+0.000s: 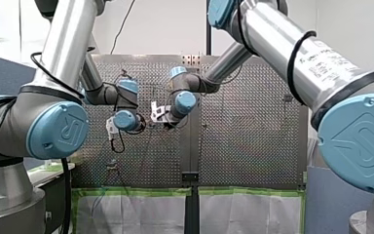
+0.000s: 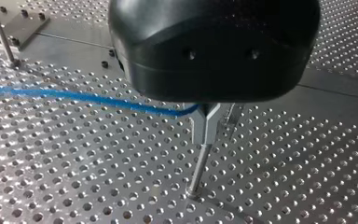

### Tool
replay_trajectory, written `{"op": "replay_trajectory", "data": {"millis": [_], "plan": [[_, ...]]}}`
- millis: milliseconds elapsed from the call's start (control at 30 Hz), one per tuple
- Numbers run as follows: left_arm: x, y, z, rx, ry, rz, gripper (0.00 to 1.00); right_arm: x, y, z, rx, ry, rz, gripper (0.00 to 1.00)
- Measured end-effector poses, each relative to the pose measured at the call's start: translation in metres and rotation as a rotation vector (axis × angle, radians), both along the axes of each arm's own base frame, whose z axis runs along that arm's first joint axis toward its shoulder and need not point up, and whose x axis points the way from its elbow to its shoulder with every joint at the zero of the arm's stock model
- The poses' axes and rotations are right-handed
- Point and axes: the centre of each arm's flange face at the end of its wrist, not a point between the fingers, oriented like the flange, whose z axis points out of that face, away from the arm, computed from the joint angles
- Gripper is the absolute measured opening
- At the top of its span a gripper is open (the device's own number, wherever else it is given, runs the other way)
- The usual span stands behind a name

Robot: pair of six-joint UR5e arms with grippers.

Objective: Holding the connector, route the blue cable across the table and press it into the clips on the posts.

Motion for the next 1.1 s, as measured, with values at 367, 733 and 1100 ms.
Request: {"op": "replay_trajectory", "data": {"millis": [367, 733, 1100], "plan": [[0.032, -0.004, -0.016, -0.005, -0.022, 0.000, 0.01, -0.008, -0.021, -0.010, -0.009, -0.025, -0.026, 0.00], [0.046, 0.008, -0.014, -0.027, -0.039, 0.016, 0.01, -0.014, -0.040, -0.005, -0.019, -0.041, -0.050, 0.00], [0.067, 0.012, -0.008, -0.034, -0.051, -0.005, 0.01, -0.019, -0.055, 0.003, -0.029, -0.058, -0.060, 0.00]]}}
